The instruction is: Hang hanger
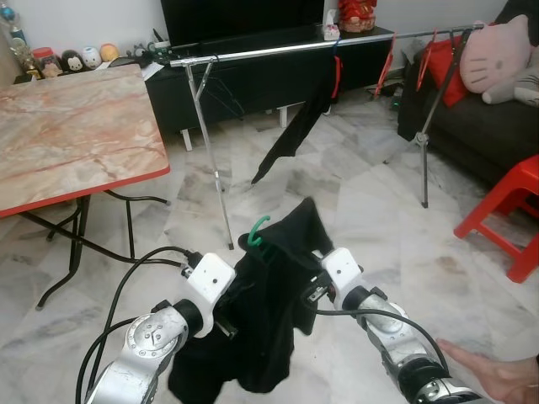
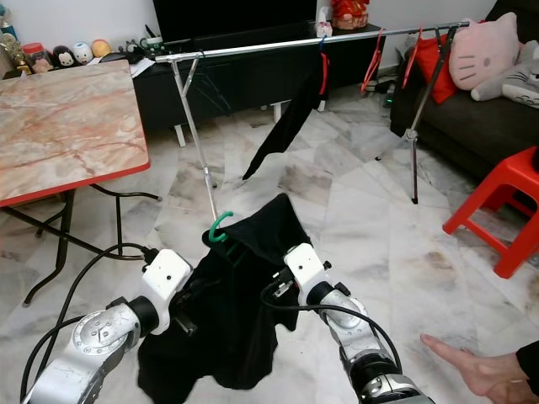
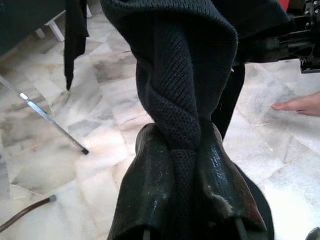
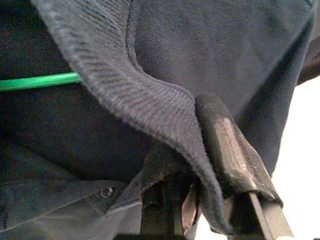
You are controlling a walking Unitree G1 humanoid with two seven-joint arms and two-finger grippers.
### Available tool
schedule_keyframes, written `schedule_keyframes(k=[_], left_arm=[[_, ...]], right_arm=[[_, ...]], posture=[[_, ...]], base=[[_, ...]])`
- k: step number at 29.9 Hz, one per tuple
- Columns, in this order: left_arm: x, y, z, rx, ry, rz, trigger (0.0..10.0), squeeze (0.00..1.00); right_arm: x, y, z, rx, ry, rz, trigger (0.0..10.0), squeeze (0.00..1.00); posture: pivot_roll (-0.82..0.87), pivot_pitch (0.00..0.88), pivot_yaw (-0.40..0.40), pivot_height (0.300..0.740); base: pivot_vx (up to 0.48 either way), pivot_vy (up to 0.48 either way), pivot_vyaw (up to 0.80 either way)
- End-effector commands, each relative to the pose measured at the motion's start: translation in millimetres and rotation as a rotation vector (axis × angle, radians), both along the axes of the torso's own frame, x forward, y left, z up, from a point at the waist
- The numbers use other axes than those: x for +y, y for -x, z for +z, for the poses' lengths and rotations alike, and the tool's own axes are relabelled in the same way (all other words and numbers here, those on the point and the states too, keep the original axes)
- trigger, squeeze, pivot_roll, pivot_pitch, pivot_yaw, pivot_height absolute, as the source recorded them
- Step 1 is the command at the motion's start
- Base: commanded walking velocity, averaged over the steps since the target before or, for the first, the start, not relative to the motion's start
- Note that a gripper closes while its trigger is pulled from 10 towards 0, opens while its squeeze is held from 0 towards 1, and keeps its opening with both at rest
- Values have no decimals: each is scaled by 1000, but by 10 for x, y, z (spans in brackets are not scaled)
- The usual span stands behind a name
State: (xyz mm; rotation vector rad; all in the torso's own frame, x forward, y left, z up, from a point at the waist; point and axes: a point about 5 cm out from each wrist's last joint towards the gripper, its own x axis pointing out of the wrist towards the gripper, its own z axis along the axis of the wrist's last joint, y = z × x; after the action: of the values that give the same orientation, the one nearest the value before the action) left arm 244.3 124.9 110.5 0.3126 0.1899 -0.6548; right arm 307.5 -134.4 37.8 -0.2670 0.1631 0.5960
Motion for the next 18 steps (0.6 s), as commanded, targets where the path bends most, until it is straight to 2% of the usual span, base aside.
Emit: schedule_keyframes(k=[1, 3, 5, 6, 8, 12, 13, 18], left_arm=[[128, 20, -102, 6, -128, 4, 10000, 0], [271, 65, -231, 26, -260, -4, 10000, 0], [315, 85, -260, 33, -285, -10, 10000, 0], [405, 117, -290, 47, -319, -13, 10000, 0], [429, 125, -293, 50, -329, -14, 10000, 0], [546, 192, -331, 56, -430, -69, 10000, 0], [642, 259, -301, 55, -432, -108, 10000, 0], [737, 339, -209, 46, -375, -162, 10000, 0]], right_arm=[[15, -33, 29, 3, 15, 21, 0, 0], [15, -21, 12, 16, 23, 38, 0, 0], [17, -16, 6, 19, 29, 45, 0, 0], [14, -14, 2, 21, 39, 51, 0, 0], [13, -15, 2, 22, 40, 51, 0, 0], [10, -13, -6, 28, 51, 57, 0, 0], [-6, -9, -24, 42, 66, 60, 0, 0], [-36, 14, -66, 71, 97, 78, 0, 0]], posture=[[-37, 0, 25, 732], [-39, 0, 24, 732], [-39, 0, 24, 732], [-39, 0, 23, 732], [-39, 0, 23, 732], [-37, 0, 23, 732], [-38, 0, 24, 732], [-36, 0, 23, 732]], base=[[0, 0, 0], [0, 0, 0], [0, 0, 0], [0, 0, 0], [0, 0, 0], [0, 0, 0], [0, 0, 0], [0, 0, 0]])
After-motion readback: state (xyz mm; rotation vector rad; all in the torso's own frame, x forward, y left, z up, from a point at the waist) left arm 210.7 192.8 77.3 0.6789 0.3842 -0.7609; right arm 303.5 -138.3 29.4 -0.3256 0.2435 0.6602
